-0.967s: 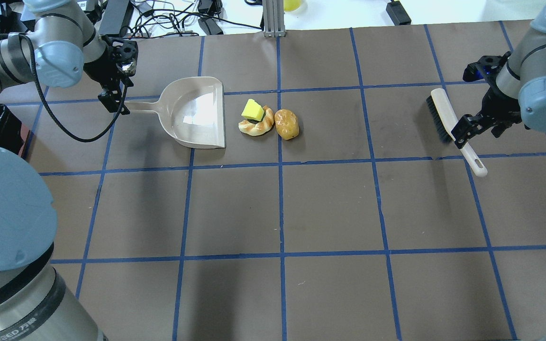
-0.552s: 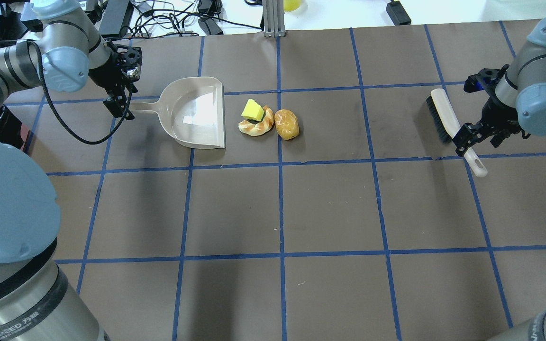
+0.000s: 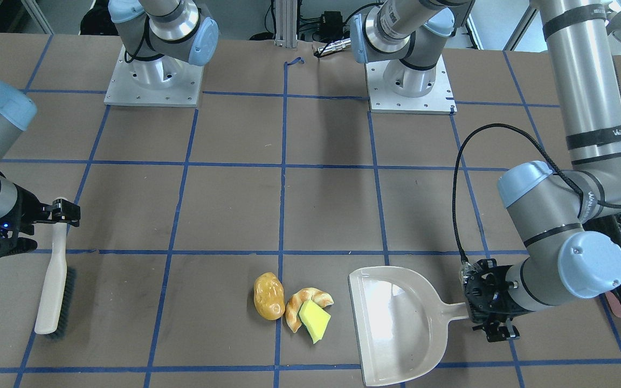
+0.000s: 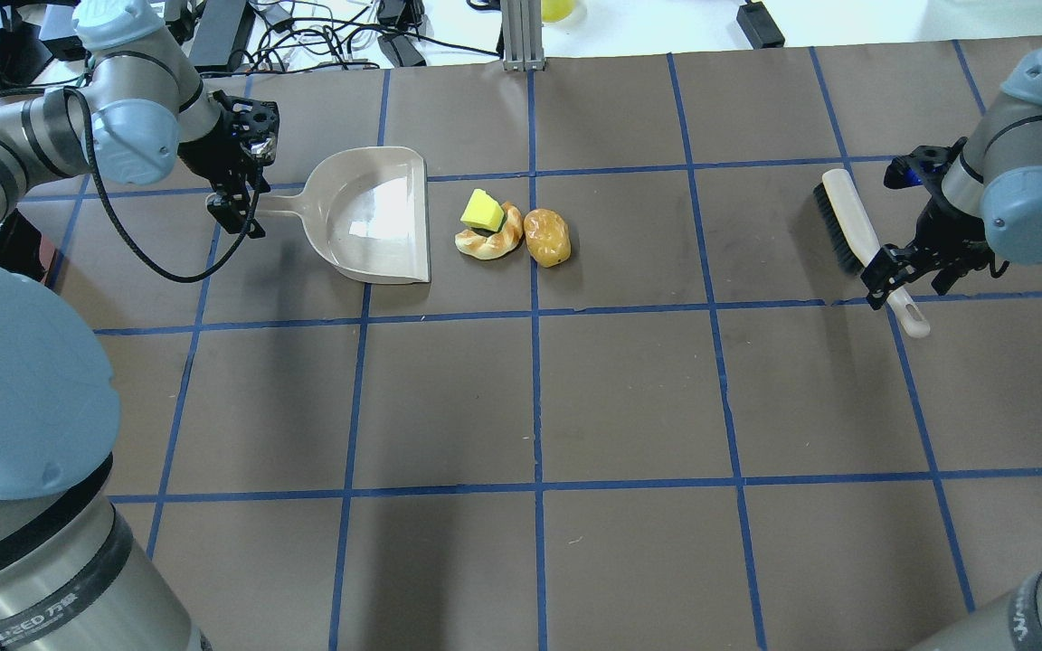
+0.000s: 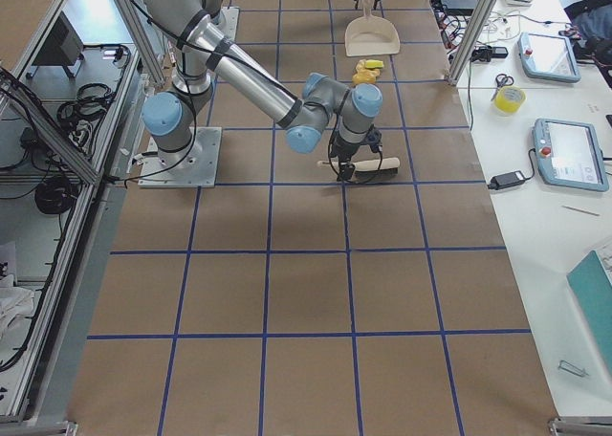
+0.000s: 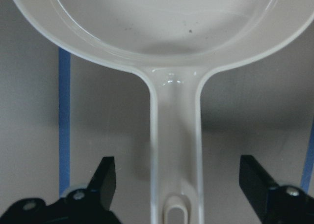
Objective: Sweep and dump trash into bin
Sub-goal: 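Close the left gripper on the dustpan handle while the right gripper grasps the brush handle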
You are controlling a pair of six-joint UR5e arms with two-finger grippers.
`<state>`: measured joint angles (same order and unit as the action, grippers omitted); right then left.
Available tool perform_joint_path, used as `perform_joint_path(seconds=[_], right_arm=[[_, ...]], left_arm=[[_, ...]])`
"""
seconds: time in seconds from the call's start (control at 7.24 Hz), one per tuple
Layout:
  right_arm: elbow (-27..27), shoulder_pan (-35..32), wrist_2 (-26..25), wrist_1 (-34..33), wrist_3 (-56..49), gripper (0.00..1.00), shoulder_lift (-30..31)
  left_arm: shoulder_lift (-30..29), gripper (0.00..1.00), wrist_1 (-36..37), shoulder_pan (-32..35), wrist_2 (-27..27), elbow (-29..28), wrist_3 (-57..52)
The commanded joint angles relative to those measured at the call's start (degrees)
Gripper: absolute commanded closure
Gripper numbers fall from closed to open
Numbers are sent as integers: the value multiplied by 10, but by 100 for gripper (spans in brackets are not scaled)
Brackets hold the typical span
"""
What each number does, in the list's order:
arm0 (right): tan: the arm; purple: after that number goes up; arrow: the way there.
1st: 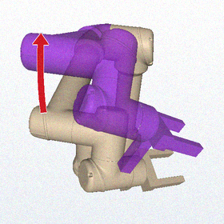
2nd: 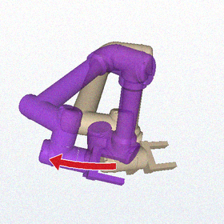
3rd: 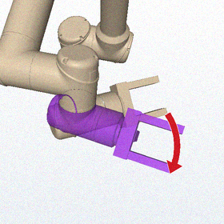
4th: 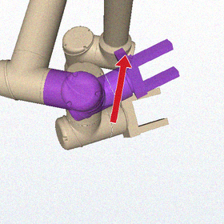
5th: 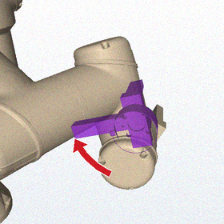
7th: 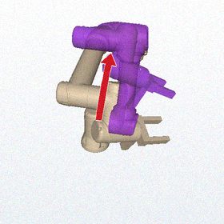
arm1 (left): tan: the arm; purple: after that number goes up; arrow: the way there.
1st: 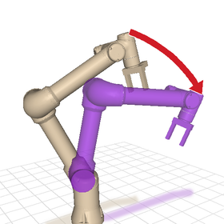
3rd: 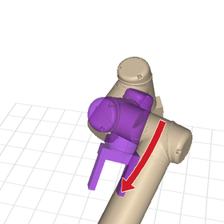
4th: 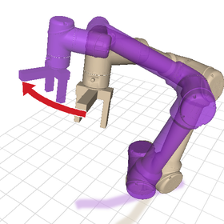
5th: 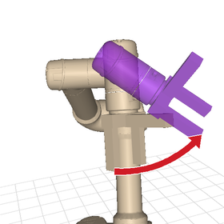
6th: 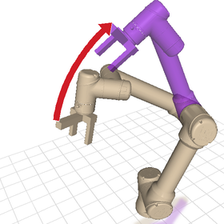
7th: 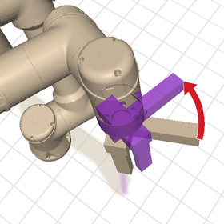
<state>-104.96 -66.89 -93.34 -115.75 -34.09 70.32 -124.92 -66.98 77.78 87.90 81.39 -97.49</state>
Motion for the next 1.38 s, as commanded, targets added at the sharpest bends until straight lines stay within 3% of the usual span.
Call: perform_joint_path(seconds=[0.0, 0.14, 0.28, 0.41, 0.69, 0.83, 1.24], right_arm=[[-1, 0, 2, 0, 2, 8, -3], [-1, 0, 0, 1, 2, 24, -3], [-1, 0, -1, 1, 3, 33, -3], [-1, 0, -3, 3, 3, 49, -3], [0, -1, -3, 4, 4, 93, -2], [4, -3, -3, 5, 6, 100, -1], [28, -29, 4, 17, 30, 100, 5]], left_arm=[[5, 83, 0, 1, 3, 3, -1], [6, 83, 0, 0, 3, 2, -1], [6, 84, 0, 0, 3, 2, -1], [5, 93, 0, 1, 3, 3, -1], [6, 96, 0, 2, 4, 2, 2], [6, 97, 0, 3, 6, 1, 14], [6, 99, 0, 4, 23, 0, 18]])
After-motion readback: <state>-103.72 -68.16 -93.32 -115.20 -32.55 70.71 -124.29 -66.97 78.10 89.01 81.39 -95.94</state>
